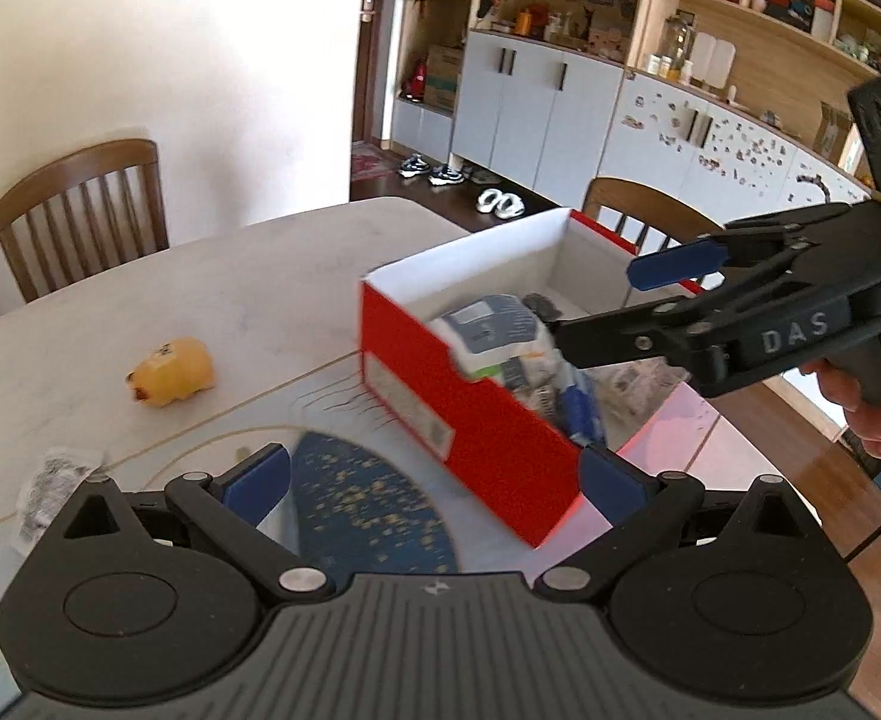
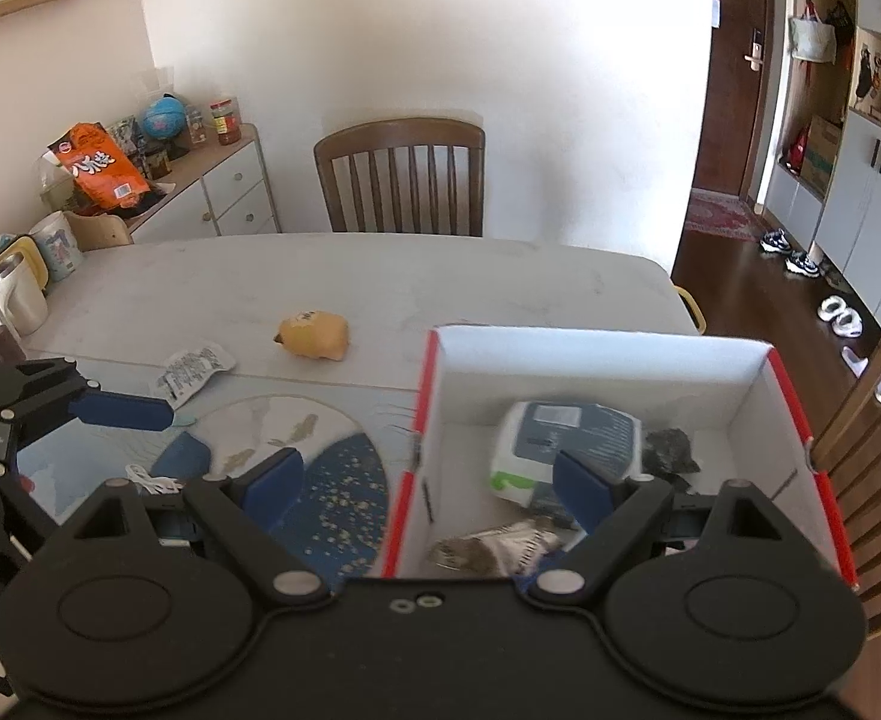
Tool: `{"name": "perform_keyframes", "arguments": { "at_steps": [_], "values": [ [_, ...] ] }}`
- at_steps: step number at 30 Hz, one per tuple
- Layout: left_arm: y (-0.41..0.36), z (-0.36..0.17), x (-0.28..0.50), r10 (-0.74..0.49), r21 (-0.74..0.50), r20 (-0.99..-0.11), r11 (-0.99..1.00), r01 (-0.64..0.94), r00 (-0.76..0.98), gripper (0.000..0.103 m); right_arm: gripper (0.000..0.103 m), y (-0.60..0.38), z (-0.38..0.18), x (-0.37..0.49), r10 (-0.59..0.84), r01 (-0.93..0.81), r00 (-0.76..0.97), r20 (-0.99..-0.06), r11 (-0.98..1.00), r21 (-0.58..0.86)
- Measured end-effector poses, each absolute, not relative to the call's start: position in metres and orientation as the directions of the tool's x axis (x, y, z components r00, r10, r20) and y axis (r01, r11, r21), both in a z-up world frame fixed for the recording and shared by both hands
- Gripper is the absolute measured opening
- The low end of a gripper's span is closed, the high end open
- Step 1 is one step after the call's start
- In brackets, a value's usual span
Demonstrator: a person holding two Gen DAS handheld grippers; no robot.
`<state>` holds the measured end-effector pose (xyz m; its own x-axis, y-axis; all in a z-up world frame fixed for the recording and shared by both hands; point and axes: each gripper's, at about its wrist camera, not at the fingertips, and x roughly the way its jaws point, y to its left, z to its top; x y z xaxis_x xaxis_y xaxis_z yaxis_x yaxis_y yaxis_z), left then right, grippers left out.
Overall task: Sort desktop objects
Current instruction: 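Withdraw both tools from the shoebox back over the table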
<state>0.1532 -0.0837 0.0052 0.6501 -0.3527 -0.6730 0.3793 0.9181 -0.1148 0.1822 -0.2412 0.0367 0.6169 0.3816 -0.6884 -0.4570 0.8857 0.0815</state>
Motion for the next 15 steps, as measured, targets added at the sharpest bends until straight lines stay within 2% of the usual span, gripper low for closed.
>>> {"name": "perform_keyframes", "arguments": {
  "at_steps": [10,15],
  "values": [
    [-0.021,0.000,0.149,-0.302,-0.116,-0.661,0.946,0.304,0.687,0.103,0.090,-0.198,0.036,0.168,0.388,-0.473,0.625,-0.677,0.879,0.067],
    [0.010,-0.003,0.146,-0.239,-0.081,-0.649,0.966,0.247,0.722,0.103,0.091,-0.173,0.031,0.160,0.408,-0.503,0.603,-0.685,0.861,0.069]
  ]
}}
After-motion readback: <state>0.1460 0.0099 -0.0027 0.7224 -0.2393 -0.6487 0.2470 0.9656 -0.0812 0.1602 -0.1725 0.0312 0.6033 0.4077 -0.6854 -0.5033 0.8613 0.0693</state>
